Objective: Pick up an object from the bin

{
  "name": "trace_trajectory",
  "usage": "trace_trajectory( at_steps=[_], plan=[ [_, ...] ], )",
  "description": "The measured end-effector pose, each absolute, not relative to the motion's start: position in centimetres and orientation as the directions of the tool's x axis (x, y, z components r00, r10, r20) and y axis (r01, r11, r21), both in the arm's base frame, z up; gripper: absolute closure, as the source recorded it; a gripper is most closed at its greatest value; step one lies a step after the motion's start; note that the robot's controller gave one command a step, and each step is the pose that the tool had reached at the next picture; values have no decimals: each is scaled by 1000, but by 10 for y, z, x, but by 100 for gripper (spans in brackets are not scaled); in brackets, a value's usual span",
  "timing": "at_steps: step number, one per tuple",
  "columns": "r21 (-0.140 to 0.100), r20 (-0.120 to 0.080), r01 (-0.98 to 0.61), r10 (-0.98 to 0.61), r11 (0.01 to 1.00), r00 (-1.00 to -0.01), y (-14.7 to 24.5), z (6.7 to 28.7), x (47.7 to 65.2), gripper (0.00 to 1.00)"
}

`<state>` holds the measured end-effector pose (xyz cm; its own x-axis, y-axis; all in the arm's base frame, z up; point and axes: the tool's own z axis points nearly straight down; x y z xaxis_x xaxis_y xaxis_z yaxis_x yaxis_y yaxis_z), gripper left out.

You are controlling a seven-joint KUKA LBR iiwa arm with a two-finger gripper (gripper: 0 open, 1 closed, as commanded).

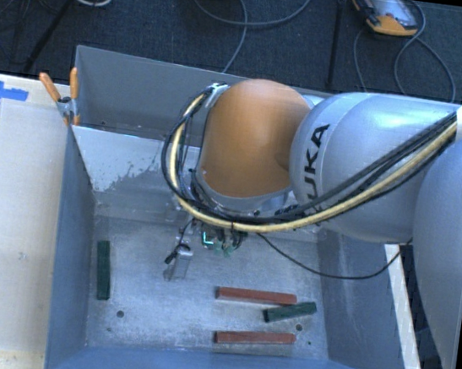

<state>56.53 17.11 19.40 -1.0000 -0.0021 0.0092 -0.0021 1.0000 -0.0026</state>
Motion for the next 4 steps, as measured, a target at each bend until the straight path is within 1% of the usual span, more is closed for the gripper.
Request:
trace_trajectory(
  at_steps=[1, 2, 3, 4],
  plan=[
    [-5, 11, 1, 1, 1000, -1000, 89, 109, 546, 0],
    [-2, 5, -226, -226, 974, -974, 7, 68, 554, 0],
    [1, 2, -225, -225, 974, -974, 9, 70, 555, 100],
    [-1, -1, -662, -662, 749, -749, -37, 88, 557, 100]
  ],
)
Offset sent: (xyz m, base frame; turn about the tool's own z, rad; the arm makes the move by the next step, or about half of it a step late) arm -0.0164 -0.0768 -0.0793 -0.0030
